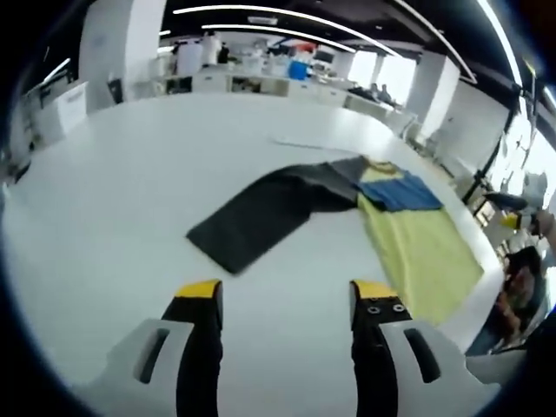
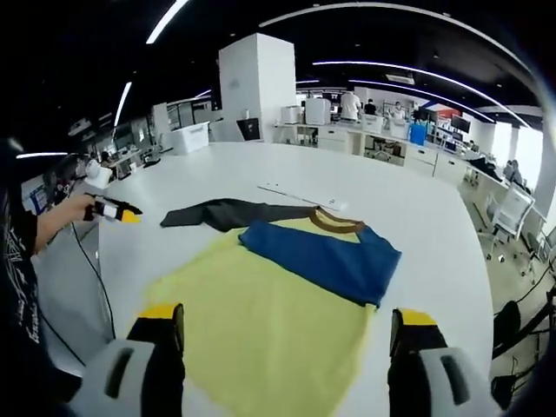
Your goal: Fold the garment on the visible template until the final outline fits inside the template.
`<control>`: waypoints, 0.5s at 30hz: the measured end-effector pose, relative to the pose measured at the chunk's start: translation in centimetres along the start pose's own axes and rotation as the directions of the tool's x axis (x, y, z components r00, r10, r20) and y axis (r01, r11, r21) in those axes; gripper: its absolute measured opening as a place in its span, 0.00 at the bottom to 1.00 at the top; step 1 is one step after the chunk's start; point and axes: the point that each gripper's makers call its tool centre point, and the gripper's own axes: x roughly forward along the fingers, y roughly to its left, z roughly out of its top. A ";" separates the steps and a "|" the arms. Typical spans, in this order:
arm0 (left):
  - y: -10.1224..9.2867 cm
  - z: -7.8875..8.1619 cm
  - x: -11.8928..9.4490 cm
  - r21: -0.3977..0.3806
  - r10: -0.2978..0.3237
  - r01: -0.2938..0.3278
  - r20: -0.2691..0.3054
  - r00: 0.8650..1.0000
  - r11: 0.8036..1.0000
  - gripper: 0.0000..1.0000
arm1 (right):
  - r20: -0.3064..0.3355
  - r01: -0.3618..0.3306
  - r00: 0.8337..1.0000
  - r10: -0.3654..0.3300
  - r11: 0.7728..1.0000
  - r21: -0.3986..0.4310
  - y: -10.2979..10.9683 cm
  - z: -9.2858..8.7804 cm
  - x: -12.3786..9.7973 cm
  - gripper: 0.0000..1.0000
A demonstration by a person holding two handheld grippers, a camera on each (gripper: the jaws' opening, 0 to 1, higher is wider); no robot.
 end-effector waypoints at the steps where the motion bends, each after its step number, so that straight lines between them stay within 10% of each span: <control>1: 0.2 0.0 0.2 -0.008 0.005 -0.005 0.003 1.000 1.000 0.53 | -0.001 0.001 1.000 -0.001 1.000 0.001 0.1 -0.2 0.0 0.99; 15: 3.3 -0.2 3.8 -0.142 0.090 -0.088 0.010 0.996 0.986 0.39 | -0.007 0.038 0.999 -0.038 0.999 0.007 0.0 -1.3 -0.2 0.95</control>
